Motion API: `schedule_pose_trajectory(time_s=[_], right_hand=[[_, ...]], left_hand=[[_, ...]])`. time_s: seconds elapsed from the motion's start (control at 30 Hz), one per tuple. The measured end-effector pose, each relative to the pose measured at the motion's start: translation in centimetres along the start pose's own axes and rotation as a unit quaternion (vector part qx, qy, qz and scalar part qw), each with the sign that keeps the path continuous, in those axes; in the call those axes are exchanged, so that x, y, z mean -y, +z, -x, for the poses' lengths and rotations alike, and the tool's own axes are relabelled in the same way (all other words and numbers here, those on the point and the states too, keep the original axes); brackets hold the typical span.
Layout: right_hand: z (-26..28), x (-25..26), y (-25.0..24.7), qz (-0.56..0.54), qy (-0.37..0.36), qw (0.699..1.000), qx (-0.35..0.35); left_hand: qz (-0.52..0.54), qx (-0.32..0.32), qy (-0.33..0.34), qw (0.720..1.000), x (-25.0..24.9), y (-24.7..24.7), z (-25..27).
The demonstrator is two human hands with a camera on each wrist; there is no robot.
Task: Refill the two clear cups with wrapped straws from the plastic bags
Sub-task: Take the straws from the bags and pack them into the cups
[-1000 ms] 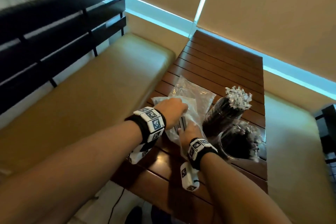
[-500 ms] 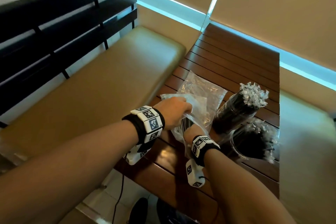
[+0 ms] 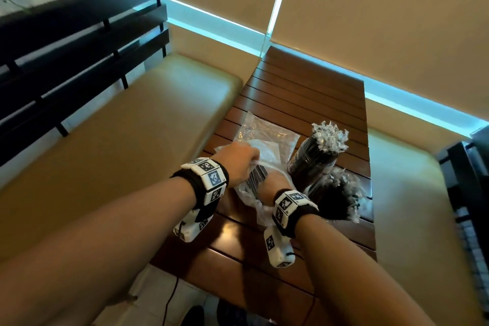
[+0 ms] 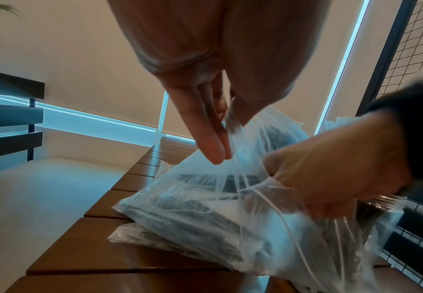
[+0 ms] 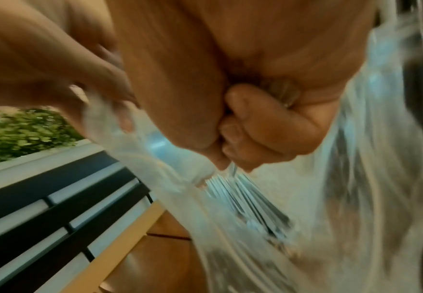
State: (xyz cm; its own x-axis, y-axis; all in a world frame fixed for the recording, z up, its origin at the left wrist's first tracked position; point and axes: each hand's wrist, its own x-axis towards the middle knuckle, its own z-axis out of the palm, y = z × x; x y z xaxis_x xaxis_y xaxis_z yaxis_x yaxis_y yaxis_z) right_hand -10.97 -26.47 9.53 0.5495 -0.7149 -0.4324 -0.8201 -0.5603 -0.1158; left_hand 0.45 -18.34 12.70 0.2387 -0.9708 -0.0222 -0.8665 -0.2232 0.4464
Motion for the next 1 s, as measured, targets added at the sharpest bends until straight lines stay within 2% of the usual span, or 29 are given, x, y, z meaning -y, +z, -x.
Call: schedule_pose_trajectory(time_s=[0.13, 0.3, 0.43, 0.5, 0.57, 0.63, 0.7, 0.73, 0.8, 0.87, 0.93, 1.0], right_hand=[[2.4, -0.8, -2.2, 0.01, -0.018, 1.0, -0.015], [7.4, -4.5, -7.6, 0.121, -0.028, 0.992, -0.006], [11.3, -7.8, -11.7, 0.158, -0.01, 0.987, -0.018], [13.0, -9.2, -13.3, 0.144, -0.008, 0.989, -0.031], [14.3, -10.4, -14.5, 0.08, -0.014, 0.995, -0.057], [14.4, -11.1, -14.7, 0.019, -0.027, 0.993, -0.112], [13.4, -11.3, -13.7, -0.013, -0.025, 0.984, -0.175], [12.7, -11.1, -12.9, -0.026, -0.021, 0.979, -0.199], [11.0, -10.8, -10.9, -0.047, -0.022, 0.975, -0.216], [9.8, -9.8, -9.1, -0.082, -0.032, 0.97, -0.228], [9.0, -8.6, -8.0, -0.14, -0.043, 0.954, -0.261], [8.3, -7.4, -7.6, -0.183, -0.058, 0.94, -0.284]], left_hand=[[-0.011, -0.021, -0.014, 1.0, -1.5, 0.6, -1.5], [-0.013, -0.045, -0.046, 0.998, -3.1, 1.6, -3.5], [-0.017, -0.052, -0.076, 0.996, -3.5, 2.1, -4.5], [-0.024, -0.033, -0.08, 0.996, -3.5, 2.5, -4.9], [-0.059, 0.012, -0.074, 0.995, -4.0, 2.7, -4.9], [-0.118, 0.058, -0.058, 0.99, -4.7, 2.6, -4.7], [-0.152, 0.071, -0.019, 0.986, -6.1, 1.8, -4.2], [-0.121, 0.063, 0.003, 0.991, -7.1, 1.1, -4.0], [0.029, 0.05, 0.04, 0.998, -9.1, -0.5, -4.0], [0.21, 0.048, 0.041, 0.976, -10.7, -2.3, -4.5], [0.394, 0.037, 0.014, 0.918, -11.9, -3.7, -4.6], [0.556, 0.005, -0.029, 0.831, -12.8, -4.4, -4.7]])
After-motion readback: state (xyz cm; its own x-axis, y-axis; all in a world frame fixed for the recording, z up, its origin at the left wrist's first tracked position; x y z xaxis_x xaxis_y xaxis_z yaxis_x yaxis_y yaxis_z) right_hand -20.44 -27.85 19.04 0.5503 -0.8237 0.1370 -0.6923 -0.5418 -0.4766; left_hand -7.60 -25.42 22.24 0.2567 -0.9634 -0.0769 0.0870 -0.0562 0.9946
